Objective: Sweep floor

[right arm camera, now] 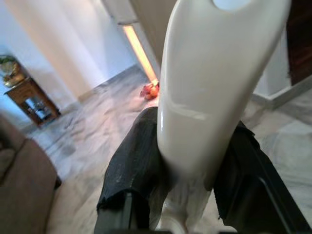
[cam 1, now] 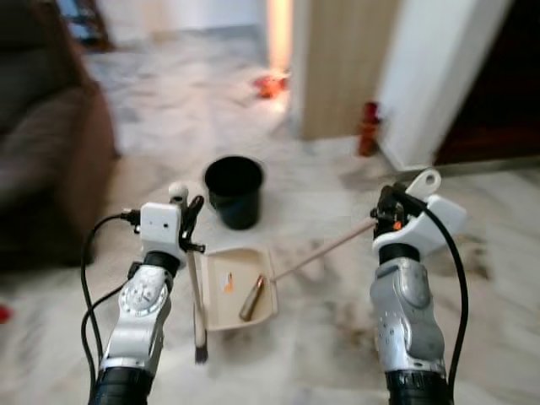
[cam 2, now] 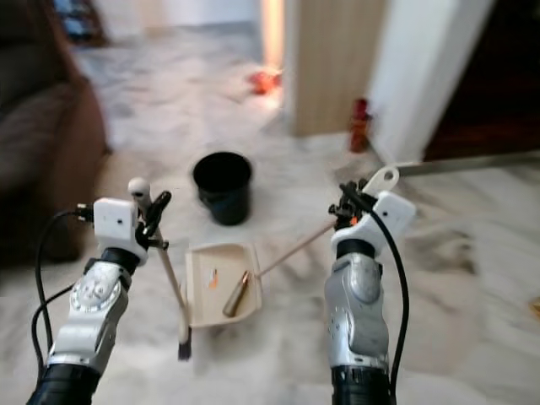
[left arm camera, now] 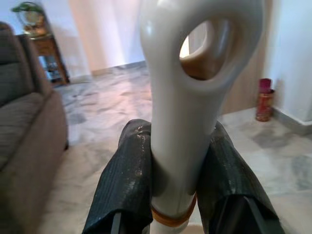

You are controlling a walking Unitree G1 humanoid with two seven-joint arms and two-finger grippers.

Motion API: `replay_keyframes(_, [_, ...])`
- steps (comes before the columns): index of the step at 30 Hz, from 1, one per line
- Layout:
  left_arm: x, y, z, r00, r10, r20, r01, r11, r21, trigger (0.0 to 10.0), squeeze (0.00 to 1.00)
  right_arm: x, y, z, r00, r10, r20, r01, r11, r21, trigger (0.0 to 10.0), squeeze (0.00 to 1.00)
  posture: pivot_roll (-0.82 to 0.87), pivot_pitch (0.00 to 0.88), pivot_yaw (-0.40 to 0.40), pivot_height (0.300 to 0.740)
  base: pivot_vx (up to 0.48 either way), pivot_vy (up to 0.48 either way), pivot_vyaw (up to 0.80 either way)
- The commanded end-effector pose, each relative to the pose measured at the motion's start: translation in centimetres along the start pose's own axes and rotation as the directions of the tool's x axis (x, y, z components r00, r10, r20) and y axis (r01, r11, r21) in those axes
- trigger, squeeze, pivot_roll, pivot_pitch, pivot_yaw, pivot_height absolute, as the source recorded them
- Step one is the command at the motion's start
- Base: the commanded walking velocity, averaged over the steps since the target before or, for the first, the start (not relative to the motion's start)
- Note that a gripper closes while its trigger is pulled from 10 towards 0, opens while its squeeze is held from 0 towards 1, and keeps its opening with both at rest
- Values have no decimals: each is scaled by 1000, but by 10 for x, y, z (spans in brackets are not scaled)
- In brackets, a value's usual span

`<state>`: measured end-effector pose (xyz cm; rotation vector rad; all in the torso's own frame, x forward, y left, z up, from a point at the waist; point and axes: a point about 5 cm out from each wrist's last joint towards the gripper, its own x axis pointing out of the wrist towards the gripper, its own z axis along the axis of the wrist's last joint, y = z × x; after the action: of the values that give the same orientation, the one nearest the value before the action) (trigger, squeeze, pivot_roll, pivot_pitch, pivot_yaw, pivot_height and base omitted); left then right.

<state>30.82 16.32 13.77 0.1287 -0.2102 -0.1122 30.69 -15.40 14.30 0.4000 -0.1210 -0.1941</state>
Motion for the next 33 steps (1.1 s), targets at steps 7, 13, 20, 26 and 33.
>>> replay_keyframes(7, [3, -7, 11, 998, -24, 51, 25, 999, -28, 10000, 0, 2, 8, 9, 999, 27, 34, -29, 999, 37, 10000, 0, -21, 46, -5, 740, 0, 0, 60])
replay_keyframes(13, [3, -6, 9, 999, -23, 39, 24, 1000, -19, 10000, 0, 2, 9, 9, 999, 29, 33, -30, 999, 44, 10000, 0, -20, 47, -1, 740, 0, 0, 0])
replay_keyframes(20, [4, -5, 9, 999, -23, 38, 24, 1000, -17, 10000, 0, 2, 11, 9, 999, 38, 35, -39, 998, 48, 10000, 0, -22, 43, 1, 740, 39, 0, 0])
replay_keyframes(26, [5, -6, 9, 999, -26, 36, 26, 1000, -17, 10000, 0, 2, 13, 10, 998, 52, 35, -54, 998, 35, 10000, 0, -22, 41, 1, 740, 195, 0, 0])
replay_keyframes(33, [5, -6, 9, 999, -25, 36, 25, 1000, -17, 10000, 0, 2, 16, 11, 996, 78, 39, -79, 997, 22, 10000, 0, -22, 41, 0, 740, 130, 0, 566])
